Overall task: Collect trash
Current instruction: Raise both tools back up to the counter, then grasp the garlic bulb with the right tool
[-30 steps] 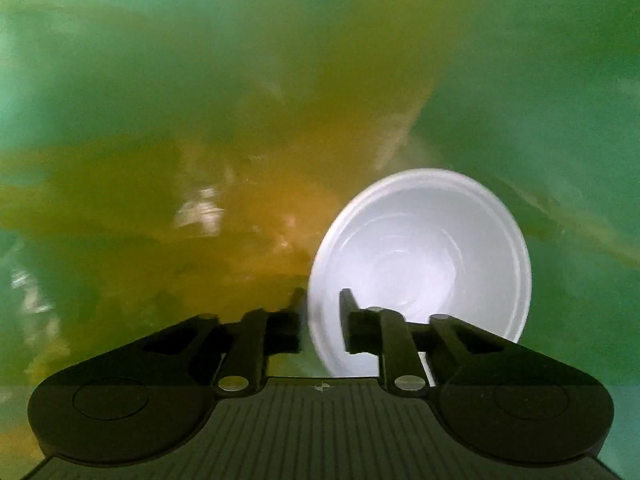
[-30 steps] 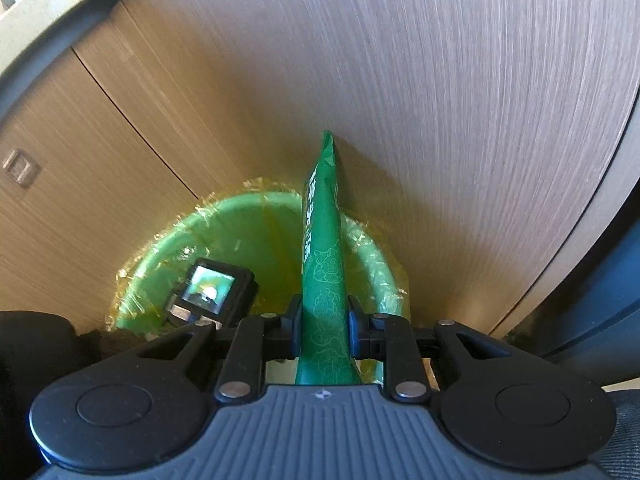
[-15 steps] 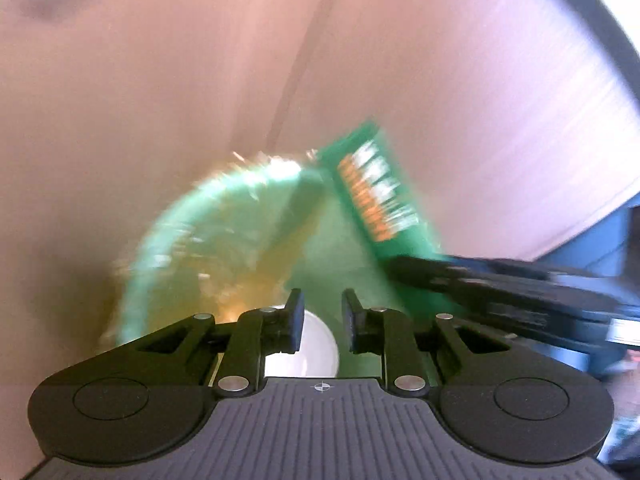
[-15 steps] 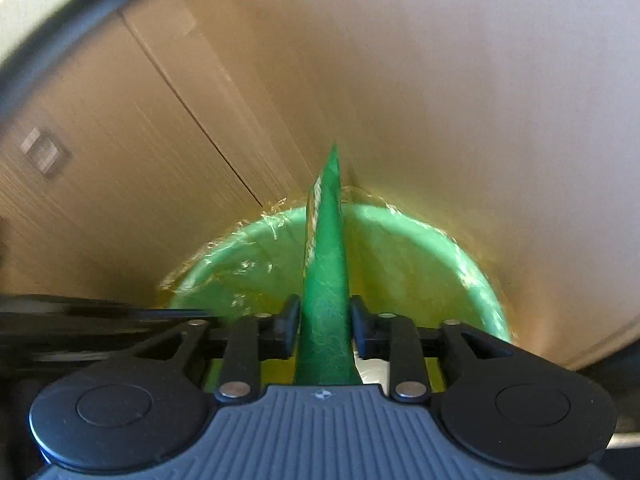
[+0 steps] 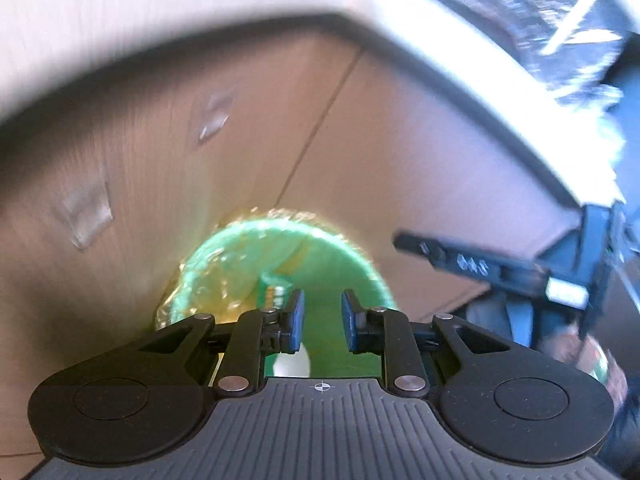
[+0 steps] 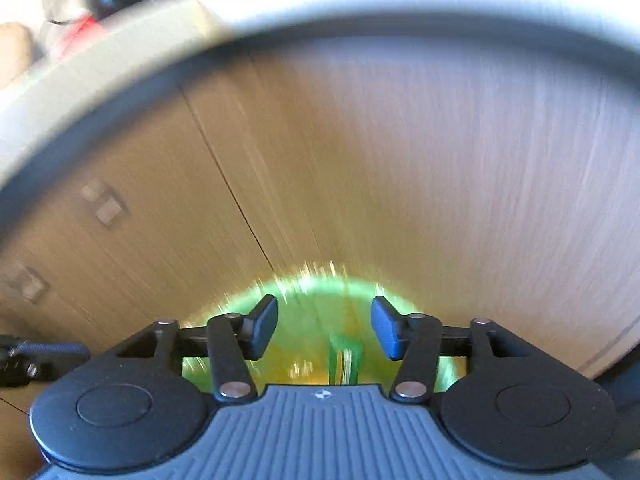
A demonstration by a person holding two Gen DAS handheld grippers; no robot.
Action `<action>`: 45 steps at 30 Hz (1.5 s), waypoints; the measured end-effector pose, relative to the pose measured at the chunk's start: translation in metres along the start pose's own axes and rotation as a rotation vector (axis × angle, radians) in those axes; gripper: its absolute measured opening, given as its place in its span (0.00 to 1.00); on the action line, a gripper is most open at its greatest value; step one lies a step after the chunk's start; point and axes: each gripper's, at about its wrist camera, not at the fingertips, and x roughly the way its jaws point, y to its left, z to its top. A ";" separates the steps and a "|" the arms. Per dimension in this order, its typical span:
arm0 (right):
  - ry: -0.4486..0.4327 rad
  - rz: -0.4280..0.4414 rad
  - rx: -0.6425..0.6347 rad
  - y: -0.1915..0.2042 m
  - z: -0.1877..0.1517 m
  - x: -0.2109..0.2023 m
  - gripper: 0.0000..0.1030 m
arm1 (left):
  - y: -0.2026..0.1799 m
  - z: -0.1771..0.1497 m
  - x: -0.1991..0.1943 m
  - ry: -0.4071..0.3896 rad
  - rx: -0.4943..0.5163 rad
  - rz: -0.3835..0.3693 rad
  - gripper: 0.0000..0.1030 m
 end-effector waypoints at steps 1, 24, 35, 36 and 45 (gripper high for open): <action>-0.040 -0.001 -0.028 0.008 0.010 -0.013 0.54 | -0.006 0.004 -0.017 -0.006 0.028 0.003 0.23; -0.106 0.057 -0.374 0.267 0.176 -0.059 0.94 | 0.141 0.100 -0.218 -0.476 -0.287 0.293 0.23; 0.020 0.427 -0.440 0.418 0.239 0.048 0.93 | 0.202 0.105 -0.237 -0.549 -0.472 0.290 0.23; 0.052 0.444 -0.433 0.429 0.244 0.060 0.93 | 0.204 0.104 -0.240 -0.563 -0.482 0.282 0.23; 0.133 0.321 -0.490 0.484 0.242 0.119 0.85 | 0.201 0.105 -0.247 -0.584 -0.469 0.277 0.23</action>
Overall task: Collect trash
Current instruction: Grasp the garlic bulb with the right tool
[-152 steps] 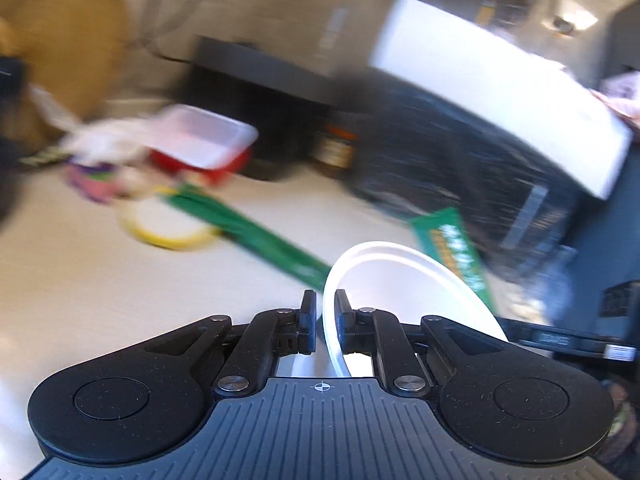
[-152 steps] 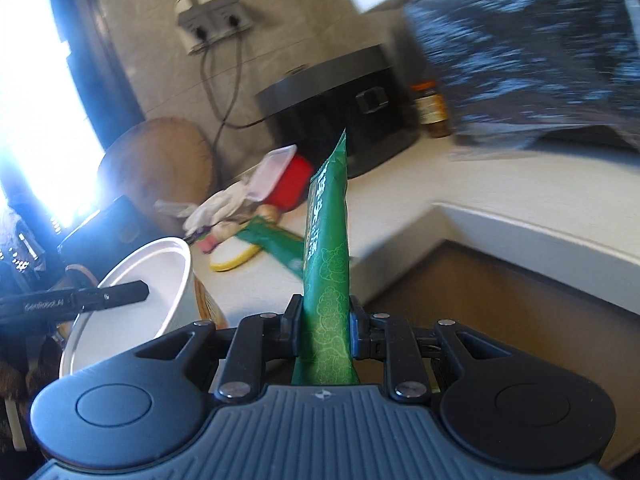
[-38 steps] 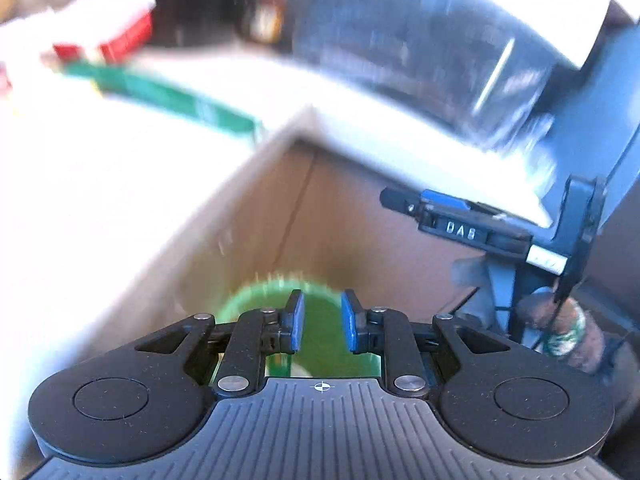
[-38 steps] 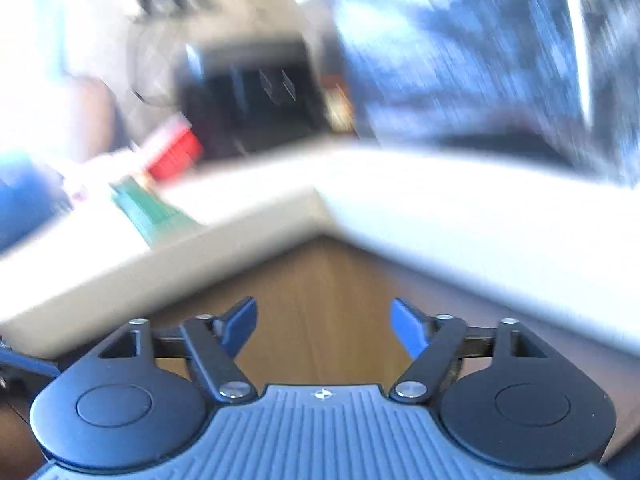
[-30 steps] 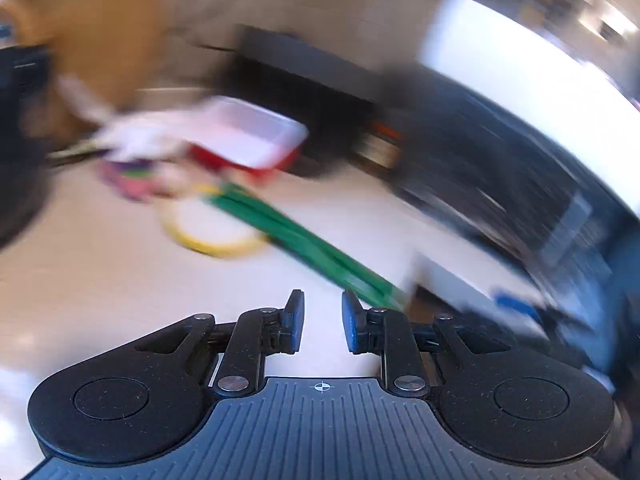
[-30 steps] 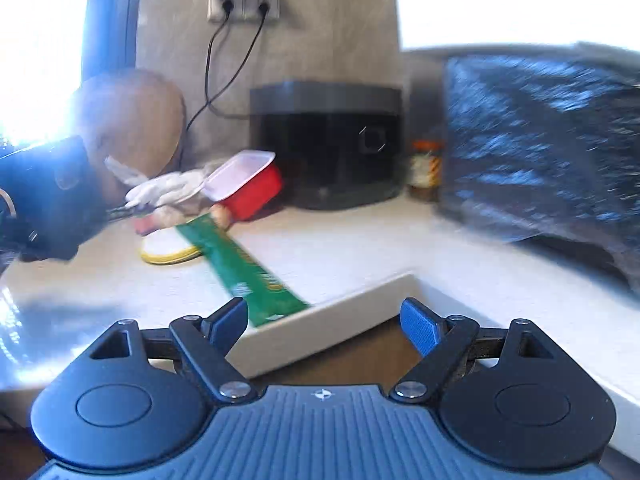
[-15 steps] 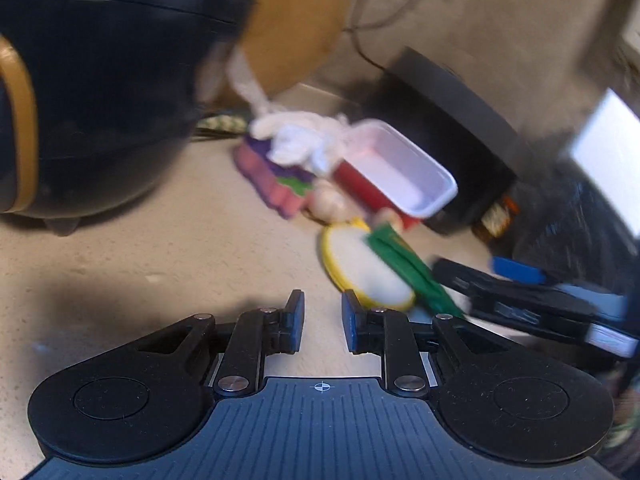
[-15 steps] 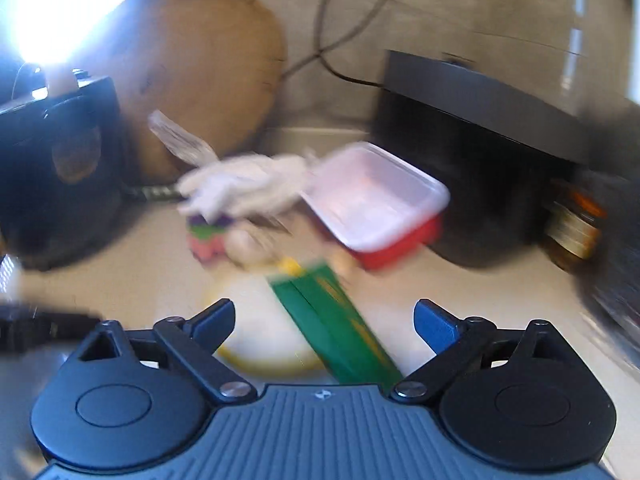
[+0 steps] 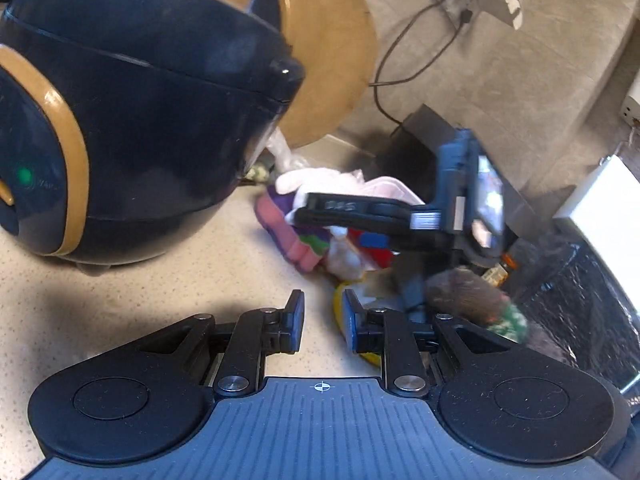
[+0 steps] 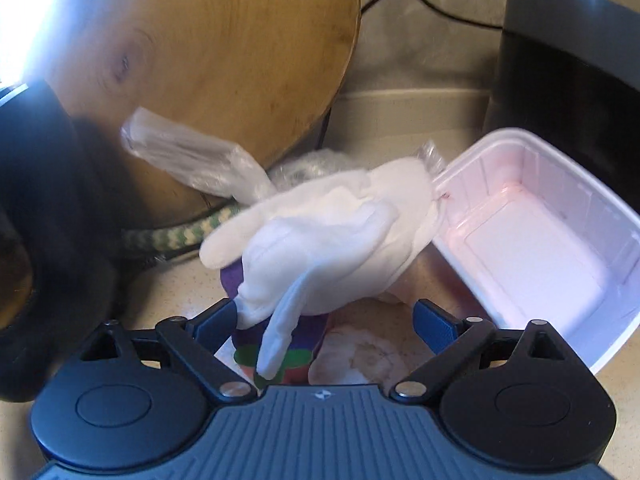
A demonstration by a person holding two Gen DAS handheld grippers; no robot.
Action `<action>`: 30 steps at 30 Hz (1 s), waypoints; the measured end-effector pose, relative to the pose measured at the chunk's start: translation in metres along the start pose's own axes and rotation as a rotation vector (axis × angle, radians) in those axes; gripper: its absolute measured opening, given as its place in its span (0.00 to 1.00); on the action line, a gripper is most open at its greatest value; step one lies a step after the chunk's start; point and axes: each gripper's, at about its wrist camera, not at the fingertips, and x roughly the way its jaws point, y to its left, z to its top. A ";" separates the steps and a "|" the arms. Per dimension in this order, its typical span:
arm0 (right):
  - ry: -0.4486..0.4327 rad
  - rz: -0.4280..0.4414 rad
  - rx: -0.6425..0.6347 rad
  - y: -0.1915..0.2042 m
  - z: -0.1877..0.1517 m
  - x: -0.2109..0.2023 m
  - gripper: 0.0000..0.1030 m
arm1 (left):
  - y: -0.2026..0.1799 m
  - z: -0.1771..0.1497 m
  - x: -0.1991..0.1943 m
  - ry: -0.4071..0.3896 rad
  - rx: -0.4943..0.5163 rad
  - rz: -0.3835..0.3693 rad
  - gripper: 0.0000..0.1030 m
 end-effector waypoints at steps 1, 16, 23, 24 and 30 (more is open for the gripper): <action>0.007 0.025 0.023 -0.002 -0.001 -0.001 0.79 | -0.001 0.001 -0.001 -0.005 0.001 0.000 0.23; 0.048 0.131 -0.024 -0.008 -0.065 -0.112 0.22 | -0.017 -0.010 0.003 0.011 0.055 0.027 0.23; -0.015 0.098 0.038 -0.034 -0.067 -0.116 0.54 | -0.011 -0.016 0.020 0.064 0.067 0.080 0.23; -0.022 0.084 0.046 -0.037 -0.065 -0.113 0.59 | -0.008 -0.015 0.019 0.056 0.054 0.083 0.23; -0.033 0.123 0.058 -0.030 -0.054 -0.081 0.69 | -0.005 -0.013 0.017 0.013 0.044 0.099 0.23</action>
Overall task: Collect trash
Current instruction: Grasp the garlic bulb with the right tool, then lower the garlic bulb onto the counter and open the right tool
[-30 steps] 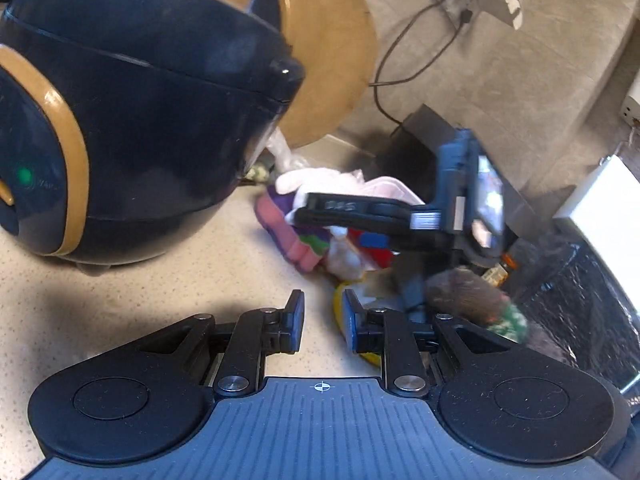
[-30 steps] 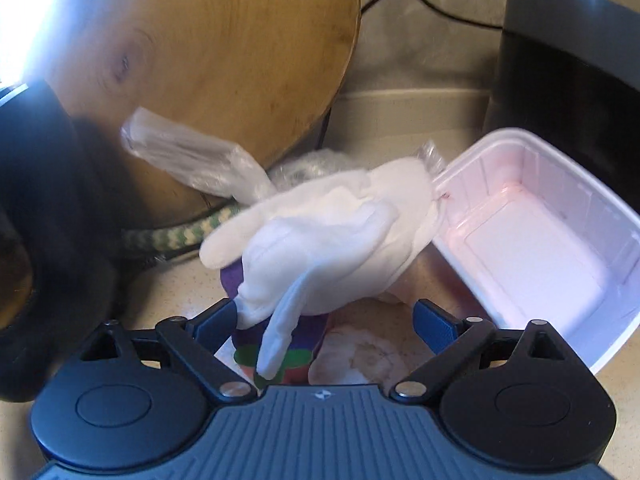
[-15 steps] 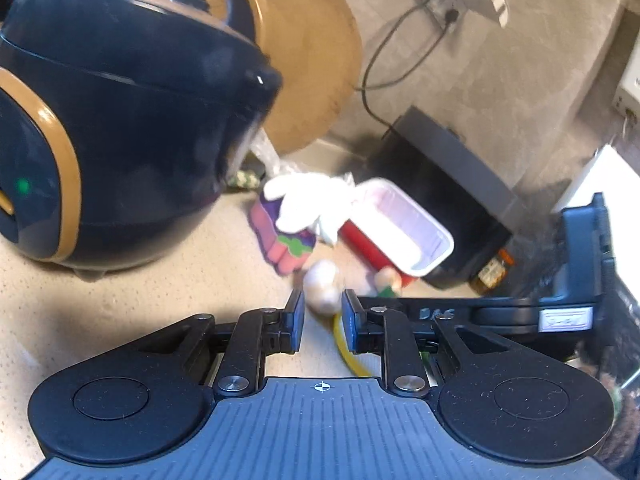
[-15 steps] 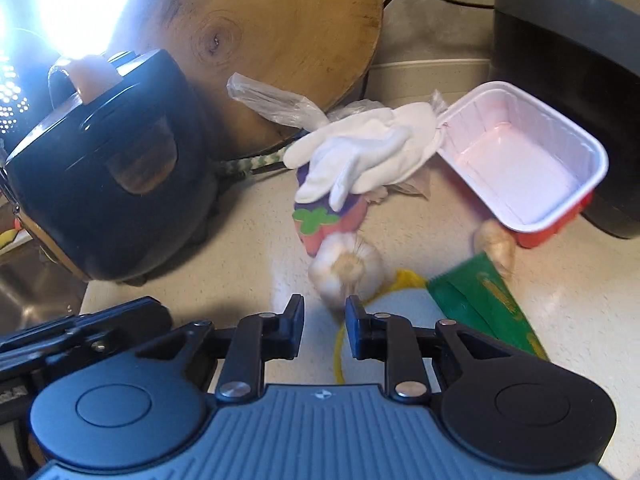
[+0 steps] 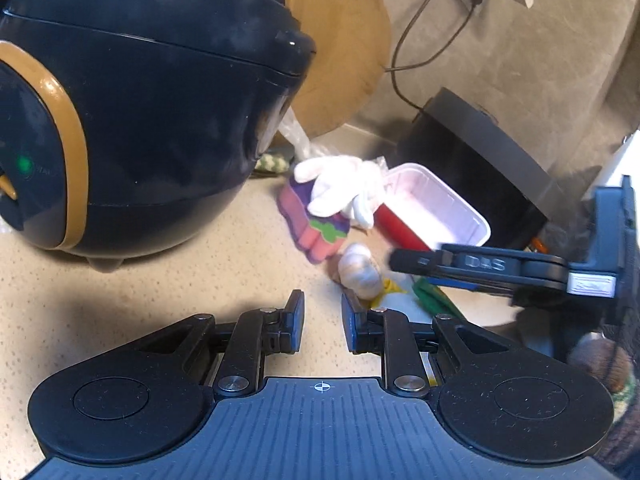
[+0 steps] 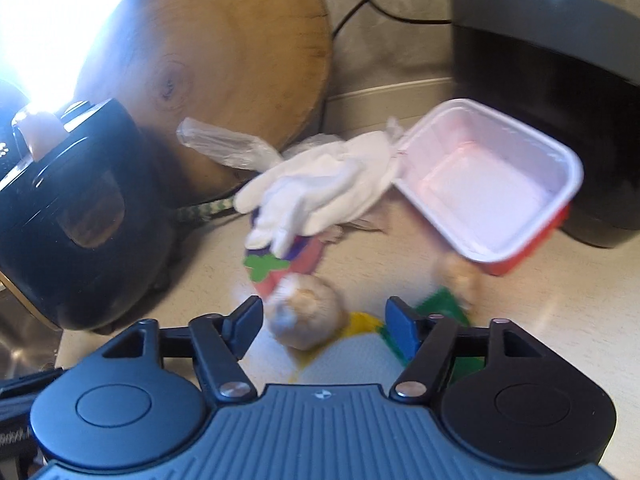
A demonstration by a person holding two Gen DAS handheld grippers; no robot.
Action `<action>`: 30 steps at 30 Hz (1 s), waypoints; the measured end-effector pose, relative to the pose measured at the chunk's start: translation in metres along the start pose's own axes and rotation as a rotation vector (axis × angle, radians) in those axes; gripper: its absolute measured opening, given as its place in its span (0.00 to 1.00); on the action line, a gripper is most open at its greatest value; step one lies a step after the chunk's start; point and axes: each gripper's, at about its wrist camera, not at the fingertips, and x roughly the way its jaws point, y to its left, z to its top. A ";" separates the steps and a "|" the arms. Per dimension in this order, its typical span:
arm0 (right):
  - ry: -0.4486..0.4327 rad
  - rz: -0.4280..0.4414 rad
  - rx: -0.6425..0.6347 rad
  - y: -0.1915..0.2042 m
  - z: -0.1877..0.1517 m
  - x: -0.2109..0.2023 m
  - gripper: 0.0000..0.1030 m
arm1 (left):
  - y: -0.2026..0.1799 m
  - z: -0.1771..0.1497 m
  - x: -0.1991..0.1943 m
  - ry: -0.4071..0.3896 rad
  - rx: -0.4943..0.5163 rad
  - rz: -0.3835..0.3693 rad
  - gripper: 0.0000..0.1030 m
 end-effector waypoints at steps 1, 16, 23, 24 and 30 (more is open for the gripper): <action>0.006 0.005 -0.007 0.005 0.000 0.007 0.70 | -0.001 0.000 0.001 0.003 0.006 0.003 0.23; 0.003 0.041 0.014 0.000 -0.015 -0.017 0.53 | -0.007 -0.004 0.008 0.045 0.064 -0.005 0.23; -0.078 -0.198 0.079 -0.060 -0.033 -0.045 0.53 | -0.014 -0.011 0.020 0.098 0.074 -0.100 0.23; -0.069 -0.197 0.109 -0.069 -0.034 -0.042 0.53 | -0.016 -0.013 0.021 0.103 0.074 -0.110 0.23; -0.006 -0.044 0.176 -0.070 -0.047 -0.029 0.53 | -0.011 -0.011 0.025 0.106 0.028 -0.159 0.23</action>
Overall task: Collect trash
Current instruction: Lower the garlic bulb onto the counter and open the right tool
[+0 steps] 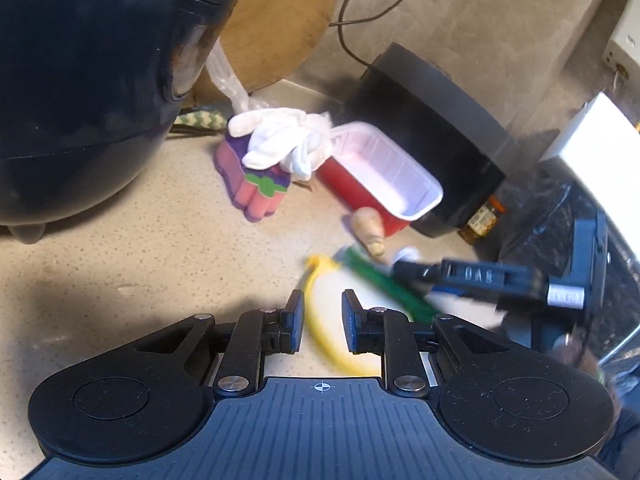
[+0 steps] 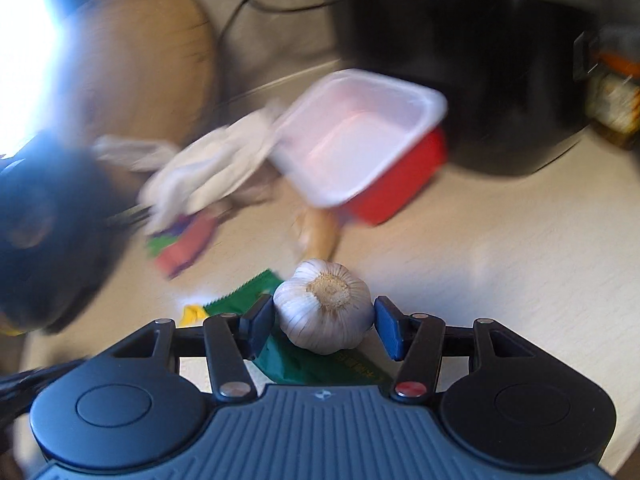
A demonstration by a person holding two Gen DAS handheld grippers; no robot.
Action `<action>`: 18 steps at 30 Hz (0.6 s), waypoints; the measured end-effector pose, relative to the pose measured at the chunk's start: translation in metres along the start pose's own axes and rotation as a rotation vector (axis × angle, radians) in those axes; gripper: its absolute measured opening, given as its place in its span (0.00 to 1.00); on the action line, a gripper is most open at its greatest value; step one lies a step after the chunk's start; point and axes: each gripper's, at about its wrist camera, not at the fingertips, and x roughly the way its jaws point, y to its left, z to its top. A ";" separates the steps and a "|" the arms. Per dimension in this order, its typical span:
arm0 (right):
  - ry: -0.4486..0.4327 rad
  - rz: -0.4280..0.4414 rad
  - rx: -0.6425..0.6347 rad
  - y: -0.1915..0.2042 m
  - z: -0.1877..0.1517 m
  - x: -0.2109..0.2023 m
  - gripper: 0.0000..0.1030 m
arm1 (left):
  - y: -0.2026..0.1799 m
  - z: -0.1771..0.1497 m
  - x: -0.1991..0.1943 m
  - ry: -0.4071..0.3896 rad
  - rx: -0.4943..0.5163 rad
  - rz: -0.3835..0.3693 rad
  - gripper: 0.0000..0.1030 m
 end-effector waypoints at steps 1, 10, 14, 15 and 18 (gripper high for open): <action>0.028 0.050 0.005 0.003 -0.004 0.000 0.53 | 0.002 0.001 0.000 -0.002 -0.006 0.000 0.23; -0.066 -0.038 -0.213 0.036 -0.036 -0.040 0.61 | 0.003 0.004 0.000 0.060 0.009 0.065 0.23; -0.115 -0.009 -0.239 0.031 -0.046 -0.074 0.66 | -0.004 0.009 -0.003 0.143 0.052 0.058 0.23; -0.113 0.007 -0.236 0.028 -0.046 -0.079 0.66 | -0.006 0.009 -0.003 0.150 0.063 0.071 0.23; -0.097 0.033 -0.231 0.026 -0.062 -0.088 0.60 | -0.003 0.006 -0.001 0.144 0.070 0.124 0.23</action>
